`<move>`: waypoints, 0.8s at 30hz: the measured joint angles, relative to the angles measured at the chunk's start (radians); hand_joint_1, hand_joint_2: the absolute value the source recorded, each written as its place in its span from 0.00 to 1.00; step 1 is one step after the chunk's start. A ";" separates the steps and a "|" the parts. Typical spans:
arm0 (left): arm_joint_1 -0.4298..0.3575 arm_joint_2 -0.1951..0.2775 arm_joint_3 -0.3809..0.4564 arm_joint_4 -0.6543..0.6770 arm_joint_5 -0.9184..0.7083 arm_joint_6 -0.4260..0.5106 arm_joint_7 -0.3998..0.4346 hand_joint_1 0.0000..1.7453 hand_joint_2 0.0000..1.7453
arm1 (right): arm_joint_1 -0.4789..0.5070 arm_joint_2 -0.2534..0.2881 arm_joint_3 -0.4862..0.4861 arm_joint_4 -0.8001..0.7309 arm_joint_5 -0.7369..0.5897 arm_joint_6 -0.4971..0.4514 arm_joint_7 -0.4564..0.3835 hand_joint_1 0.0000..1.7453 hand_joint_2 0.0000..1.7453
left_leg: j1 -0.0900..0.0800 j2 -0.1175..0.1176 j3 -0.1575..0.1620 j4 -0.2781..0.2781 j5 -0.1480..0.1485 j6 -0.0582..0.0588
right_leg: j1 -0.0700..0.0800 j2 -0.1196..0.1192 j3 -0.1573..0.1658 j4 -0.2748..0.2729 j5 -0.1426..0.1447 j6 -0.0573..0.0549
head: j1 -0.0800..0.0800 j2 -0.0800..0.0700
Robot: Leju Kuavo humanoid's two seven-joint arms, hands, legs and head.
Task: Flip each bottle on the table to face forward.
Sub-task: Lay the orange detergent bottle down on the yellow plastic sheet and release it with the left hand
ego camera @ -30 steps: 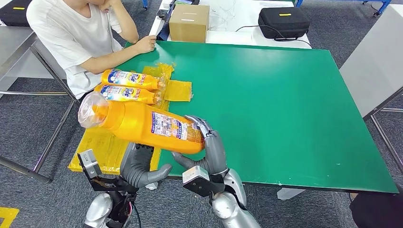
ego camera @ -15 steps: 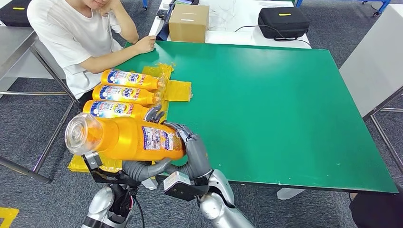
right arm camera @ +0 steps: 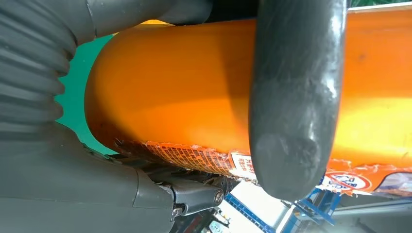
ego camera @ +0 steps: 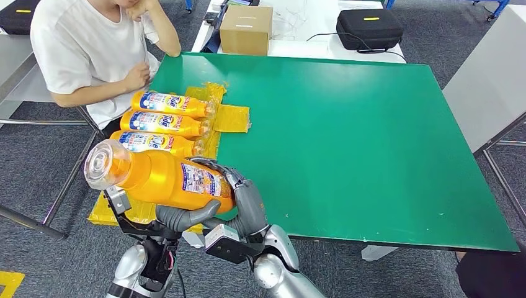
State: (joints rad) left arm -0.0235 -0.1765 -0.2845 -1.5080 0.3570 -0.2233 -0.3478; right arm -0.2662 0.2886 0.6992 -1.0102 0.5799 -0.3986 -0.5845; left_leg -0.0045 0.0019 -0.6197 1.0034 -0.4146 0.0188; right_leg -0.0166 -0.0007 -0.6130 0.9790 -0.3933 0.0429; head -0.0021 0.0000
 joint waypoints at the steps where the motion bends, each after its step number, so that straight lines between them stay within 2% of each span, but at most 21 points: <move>1: 0.000 0.000 0.000 0.000 0.000 0.001 -0.001 1.00 1.00 | -0.001 0.000 0.002 0.003 0.000 0.000 0.004 0.21 0.75 | 0.000 0.000 0.000 0.000 0.000 0.000 | 0.000 0.000 0.000 0.000 0.000 0.000 | 0.000 0.000; 2: -0.001 0.000 0.000 0.000 0.000 0.003 -0.001 1.00 1.00 | -0.002 0.000 0.005 0.007 0.002 0.000 0.009 0.00 0.50 | 0.000 0.000 0.000 0.000 0.000 0.000 | 0.000 0.000 0.000 0.000 0.000 0.000 | 0.000 0.000; 4: -0.003 -0.001 0.000 0.000 0.000 0.007 -0.002 1.00 1.00 | -0.002 0.000 0.008 0.016 0.006 -0.005 0.021 0.00 0.00 | 0.000 0.000 0.000 0.000 0.000 0.000 | 0.000 0.000 0.000 0.000 0.000 0.000 | 0.000 0.000; 8: -0.002 -0.001 0.000 -0.008 -0.007 0.011 -0.009 1.00 1.00 | 0.000 0.001 0.008 0.025 0.000 -0.040 0.022 0.00 0.00 | 0.000 0.000 0.000 0.000 0.000 0.000 | 0.000 0.000 0.000 0.000 0.000 0.000 | 0.000 0.000; 11: -0.003 0.001 0.001 -0.017 -0.034 0.018 -0.027 1.00 1.00 | 0.005 -0.001 0.003 0.024 -0.031 -0.089 -0.023 0.00 0.00 | 0.000 0.000 0.000 0.000 0.000 0.000 | 0.000 0.000 0.000 0.000 0.000 0.000 | 0.000 0.000; 14: -0.024 0.006 0.010 -0.021 -0.139 0.085 -0.052 1.00 1.00 | 0.039 -0.010 -0.004 -0.004 -0.106 -0.164 -0.081 0.00 0.00 | 0.000 -0.002 0.000 0.000 0.000 0.000 | 0.000 -0.001 0.000 0.000 0.000 0.000 | 0.001 0.000; 18: -0.085 0.032 0.057 0.002 -0.330 0.204 -0.076 1.00 1.00 | 0.102 -0.041 -0.006 -0.132 -0.189 -0.277 -0.106 0.00 0.00 | 0.000 -0.003 -0.001 0.000 0.000 0.000 | 0.000 -0.001 0.000 0.000 0.000 0.000 | 0.002 0.000; 21: -0.130 0.057 0.104 0.041 -0.433 0.246 -0.091 1.00 1.00 | 0.139 -0.060 -0.012 -0.264 -0.170 -0.295 -0.113 0.00 0.00 | 0.000 -0.002 -0.001 0.000 0.000 0.000 | 0.000 -0.001 0.000 0.000 0.001 0.000 | 0.002 0.000; 24: -0.149 0.071 0.135 0.063 -0.465 0.259 -0.094 1.00 1.00 | 0.165 -0.070 -0.022 -0.352 -0.163 -0.296 -0.114 0.00 0.00 | 0.000 -0.002 -0.001 0.000 0.001 0.000 | 0.000 -0.001 0.000 0.000 0.000 0.000 | 0.002 0.000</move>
State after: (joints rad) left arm -0.1727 -0.1051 -0.1500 -1.4448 -0.1081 0.0356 -0.4417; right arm -0.1015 0.2188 0.6768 -1.3617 0.4171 -0.6946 -0.6981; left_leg -0.0043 0.0002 -0.6203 1.0033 -0.4139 0.0183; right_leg -0.0165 -0.0014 -0.6133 0.9794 -0.3928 0.0426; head -0.0004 0.0000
